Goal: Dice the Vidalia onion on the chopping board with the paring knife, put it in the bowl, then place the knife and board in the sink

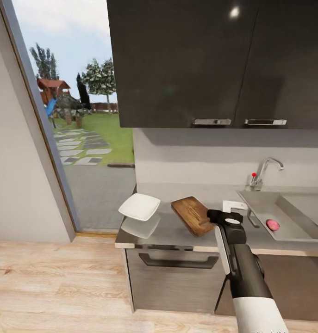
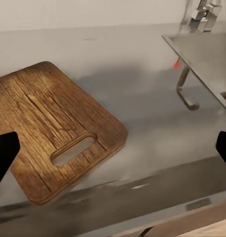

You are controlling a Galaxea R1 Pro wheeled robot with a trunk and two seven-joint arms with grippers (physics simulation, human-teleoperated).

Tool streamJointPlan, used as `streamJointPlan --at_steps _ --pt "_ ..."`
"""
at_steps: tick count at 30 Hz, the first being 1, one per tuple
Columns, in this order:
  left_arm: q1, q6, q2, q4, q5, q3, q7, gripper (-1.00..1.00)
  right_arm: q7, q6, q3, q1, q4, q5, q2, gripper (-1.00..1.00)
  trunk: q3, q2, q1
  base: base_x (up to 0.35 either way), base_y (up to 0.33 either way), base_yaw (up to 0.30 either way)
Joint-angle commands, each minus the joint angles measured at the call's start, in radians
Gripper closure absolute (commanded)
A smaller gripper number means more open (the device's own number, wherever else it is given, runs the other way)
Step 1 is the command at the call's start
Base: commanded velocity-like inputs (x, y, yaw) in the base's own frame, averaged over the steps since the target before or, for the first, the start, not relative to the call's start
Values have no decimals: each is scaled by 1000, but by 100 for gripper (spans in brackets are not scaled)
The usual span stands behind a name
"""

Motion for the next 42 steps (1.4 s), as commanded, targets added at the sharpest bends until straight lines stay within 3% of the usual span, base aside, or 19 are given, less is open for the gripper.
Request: streamJointPlan --at_steps 1,14,22,26,28,31,35,42 --pt "-1 -3 0 1 1 0 0 -100 4 3 -2 -1 5 10 -2 -100 -2 -2 1 3 0 0" --pt "-1 -3 0 2 1 0 0 -100 1 -4 -5 -1 41 10 -6 -100 -4 -2 1 5 0 0" --pt "-1 -3 -1 2 0 -1 0 -100 3 -6 -13 0 59 11 -8 -100 -15 -2 1 201 -1 0" --pt "-1 -3 -1 1 0 -1 0 -100 3 -7 -31 0 63 11 -9 -100 -21 -2 1 132 -17 0" --pt "-1 -3 -1 1 -1 -1 0 -100 4 -8 -69 0 71 11 -15 -100 -24 -2 1 27 -4 0" --pt "-1 -3 -1 1 -1 -1 0 -100 5 -8 -92 0 81 12 -30 -100 -27 -2 1 10 -1 0" --pt "-1 -3 -1 1 -1 -1 0 -100 6 -8 -101 0 103 10 -44 -100 -31 -2 1 2 0 0" --pt "-1 -3 0 2 0 -1 0 -100 6 -8 -102 0 110 10 -45 -100 -37 -2 1 24 15 0"
